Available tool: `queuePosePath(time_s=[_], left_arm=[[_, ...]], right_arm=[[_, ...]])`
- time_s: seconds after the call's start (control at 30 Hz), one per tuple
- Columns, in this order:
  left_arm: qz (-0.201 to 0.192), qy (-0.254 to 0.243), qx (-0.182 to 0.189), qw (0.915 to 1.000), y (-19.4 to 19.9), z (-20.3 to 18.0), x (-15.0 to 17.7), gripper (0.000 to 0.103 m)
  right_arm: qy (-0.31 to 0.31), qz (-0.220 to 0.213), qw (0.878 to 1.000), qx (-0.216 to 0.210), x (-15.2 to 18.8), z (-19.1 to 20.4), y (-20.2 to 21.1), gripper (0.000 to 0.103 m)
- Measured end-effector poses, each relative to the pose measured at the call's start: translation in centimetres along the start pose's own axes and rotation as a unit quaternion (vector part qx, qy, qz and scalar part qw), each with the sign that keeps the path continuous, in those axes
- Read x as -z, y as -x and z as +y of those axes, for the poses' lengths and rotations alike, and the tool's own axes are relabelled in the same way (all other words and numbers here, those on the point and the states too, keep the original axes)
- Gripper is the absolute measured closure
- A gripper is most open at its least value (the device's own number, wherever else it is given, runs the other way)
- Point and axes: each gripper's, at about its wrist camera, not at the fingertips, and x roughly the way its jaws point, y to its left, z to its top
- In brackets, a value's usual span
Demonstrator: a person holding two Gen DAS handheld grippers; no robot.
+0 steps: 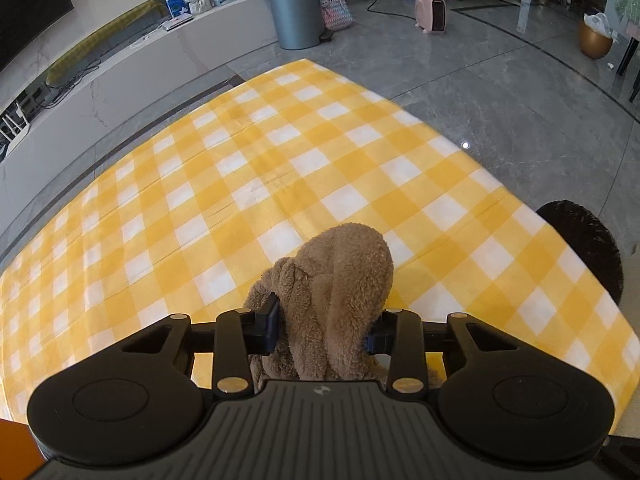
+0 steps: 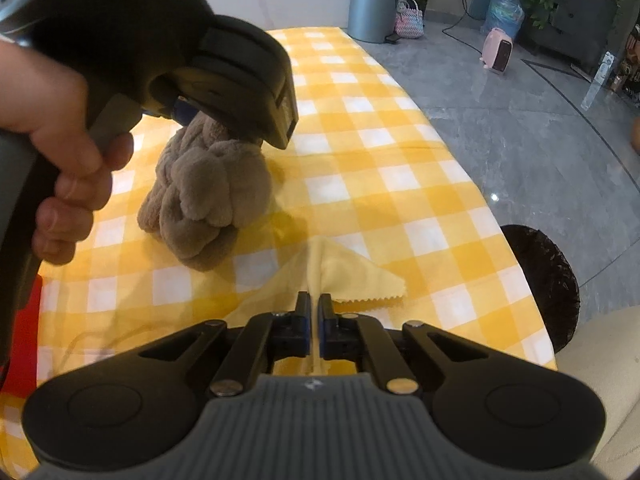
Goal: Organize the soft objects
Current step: 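Grasp the brown plush toy with the left gripper while the right grasps the yellow cloth, then lift and carry the brown plush and yellow cloth over the white box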
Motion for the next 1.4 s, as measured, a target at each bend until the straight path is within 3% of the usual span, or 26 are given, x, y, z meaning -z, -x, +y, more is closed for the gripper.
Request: queuePosePath(time_s=[0.23, 0.37, 0.57, 0.83, 1.4], left_arm=[[-0.018, -0.006, 0.009, 0.9998, 2.5, -0.5, 0.2, 0.061], [-0.028, 0.003, 0.022, 0.9994, 4.2, -0.5, 0.3, 0.061], [-0.053, 0.012, 0.048, 0.9974, 8.3, 0.1, 0.6, 0.061], [-0.095, 0.020, 0.048, 0.9941, 13.7, 1.7, 1.3, 0.061], [-0.191, 0.089, 0.037, 0.9769, 22.6, 8.2, 4.9, 0.061]], right_arm=[[-0.003, -0.004, 1.000, -0.010, -0.1, -0.1, 0.1, 0.102], [-0.025, -0.013, 0.999, -0.040, -0.2, -1.0, 0.6, 0.102], [-0.064, -0.052, 0.994, -0.070, -0.7, -1.9, 2.0, 0.102], [-0.076, -0.091, 0.987, -0.104, -1.1, -2.0, 4.3, 0.102], [-0.076, -0.203, 0.958, -0.189, -1.9, 0.2, 11.4, 0.102]])
